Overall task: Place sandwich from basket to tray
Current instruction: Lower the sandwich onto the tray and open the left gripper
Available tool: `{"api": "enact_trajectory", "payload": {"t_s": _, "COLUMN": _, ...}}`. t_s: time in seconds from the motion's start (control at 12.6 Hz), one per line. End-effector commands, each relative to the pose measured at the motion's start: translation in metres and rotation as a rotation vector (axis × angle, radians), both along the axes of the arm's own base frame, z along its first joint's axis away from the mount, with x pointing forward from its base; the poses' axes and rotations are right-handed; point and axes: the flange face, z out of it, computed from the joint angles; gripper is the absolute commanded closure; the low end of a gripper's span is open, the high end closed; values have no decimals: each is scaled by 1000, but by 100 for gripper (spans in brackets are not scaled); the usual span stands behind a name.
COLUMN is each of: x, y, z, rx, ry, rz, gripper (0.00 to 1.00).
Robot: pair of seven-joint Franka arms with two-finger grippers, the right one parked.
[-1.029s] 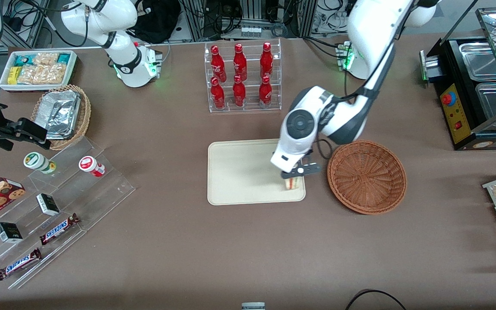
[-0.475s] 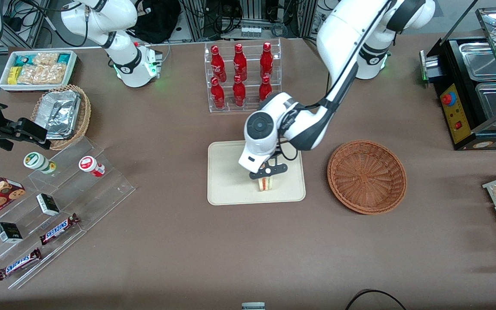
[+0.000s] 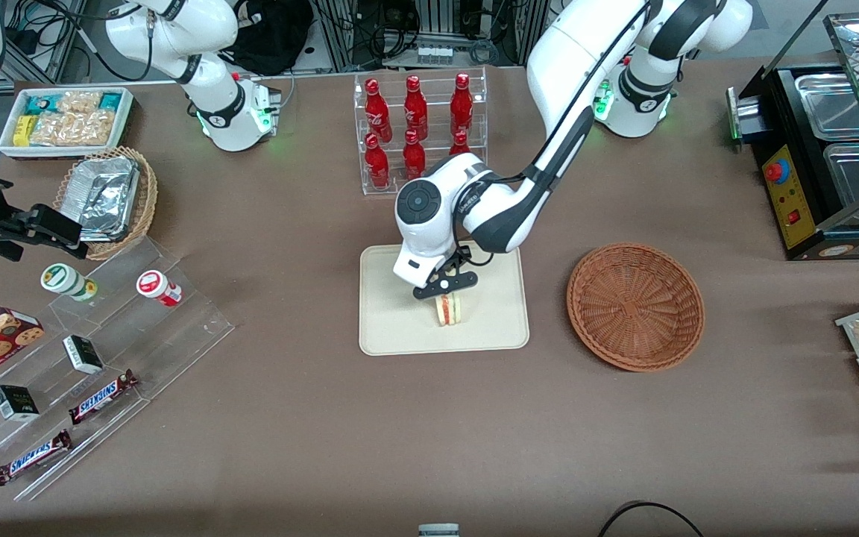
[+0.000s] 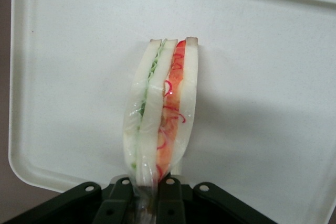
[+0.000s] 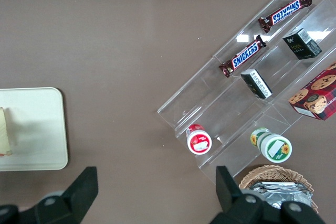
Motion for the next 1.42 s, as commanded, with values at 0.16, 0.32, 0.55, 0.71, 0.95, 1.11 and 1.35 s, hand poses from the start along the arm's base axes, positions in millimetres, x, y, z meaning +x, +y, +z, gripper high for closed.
{"api": "enact_trajectory", "payload": {"t_s": 0.16, "x": -2, "y": -15, "z": -6, "rx": 8, "ry": -29, "rz": 25, "gripper": 93}}
{"api": "enact_trajectory", "payload": {"t_s": 0.32, "x": -2, "y": -16, "z": -7, "rx": 6, "ry": -27, "rz": 31, "gripper": 85}}
{"api": "enact_trajectory", "payload": {"t_s": 0.55, "x": -2, "y": -15, "z": -7, "rx": 4, "ry": -26, "rz": 32, "gripper": 0}}
{"api": "enact_trajectory", "payload": {"t_s": 0.71, "x": 5, "y": -18, "z": 14, "rx": -18, "ry": -45, "rz": 39, "gripper": 0}}
{"api": "enact_trajectory", "payload": {"t_s": 0.95, "x": 8, "y": -13, "z": 65, "rx": -15, "ry": -64, "rz": 30, "gripper": 0}}
{"api": "enact_trajectory", "payload": {"t_s": 1.11, "x": 9, "y": -6, "z": 99, "rx": -25, "ry": -84, "rz": 33, "gripper": 0}}
{"api": "enact_trajectory", "payload": {"t_s": 1.35, "x": 12, "y": 10, "z": 119, "rx": 25, "ry": -83, "rz": -51, "gripper": 0}}
